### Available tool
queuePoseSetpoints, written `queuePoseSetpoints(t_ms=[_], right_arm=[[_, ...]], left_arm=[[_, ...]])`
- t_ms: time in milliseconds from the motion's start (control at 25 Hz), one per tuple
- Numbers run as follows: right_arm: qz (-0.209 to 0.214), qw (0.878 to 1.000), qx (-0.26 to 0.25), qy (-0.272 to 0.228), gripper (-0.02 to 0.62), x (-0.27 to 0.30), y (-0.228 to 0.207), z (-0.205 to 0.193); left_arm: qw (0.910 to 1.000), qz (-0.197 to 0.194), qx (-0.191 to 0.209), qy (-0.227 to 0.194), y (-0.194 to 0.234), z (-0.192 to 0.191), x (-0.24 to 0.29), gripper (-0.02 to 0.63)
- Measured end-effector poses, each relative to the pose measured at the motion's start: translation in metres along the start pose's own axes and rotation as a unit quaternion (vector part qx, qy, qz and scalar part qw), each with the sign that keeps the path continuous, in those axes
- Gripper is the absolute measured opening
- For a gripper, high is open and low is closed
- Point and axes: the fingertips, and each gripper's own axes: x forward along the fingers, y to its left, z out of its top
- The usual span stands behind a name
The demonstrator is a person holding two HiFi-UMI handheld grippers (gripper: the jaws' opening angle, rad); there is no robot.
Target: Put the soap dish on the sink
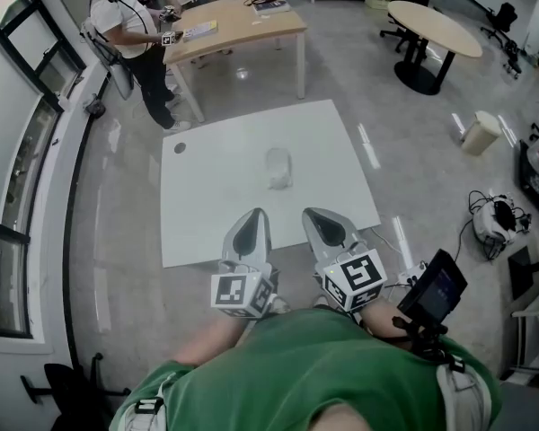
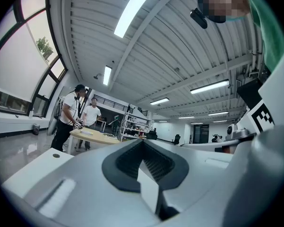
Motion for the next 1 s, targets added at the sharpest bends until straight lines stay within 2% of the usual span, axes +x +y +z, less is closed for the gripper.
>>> queuePoseSetpoints(t_ms=[160,440,600,1000], right_arm=[[0.003,1.0,-0.002,0.0,0.003,-0.001,-0.005,0.001],[0.009,1.0,-0.002,-0.005,0.002,0.006,-0.004,0.001],[0.012,1.0,-0.004,-0.006,0.003,0.006,-0.011,0.006],[0.016,1.0,-0.011,-0.008,0.003,0.013,-0.004,0.007]], left_arm=[[0.9999,-0.009,0.007,-0.011,-0.005,-0.003,0.003,0.006],[0.9997,-0.007,0.011,-0.021,-0.002,-0.002,0.005,0.006],[0.9998,0.008,0.001,-0.017,-0.007,0.004,0.008,0.006],[0.9992,-0.001,0.016,-0.037,0.001,0.006,0.005,0.006]])
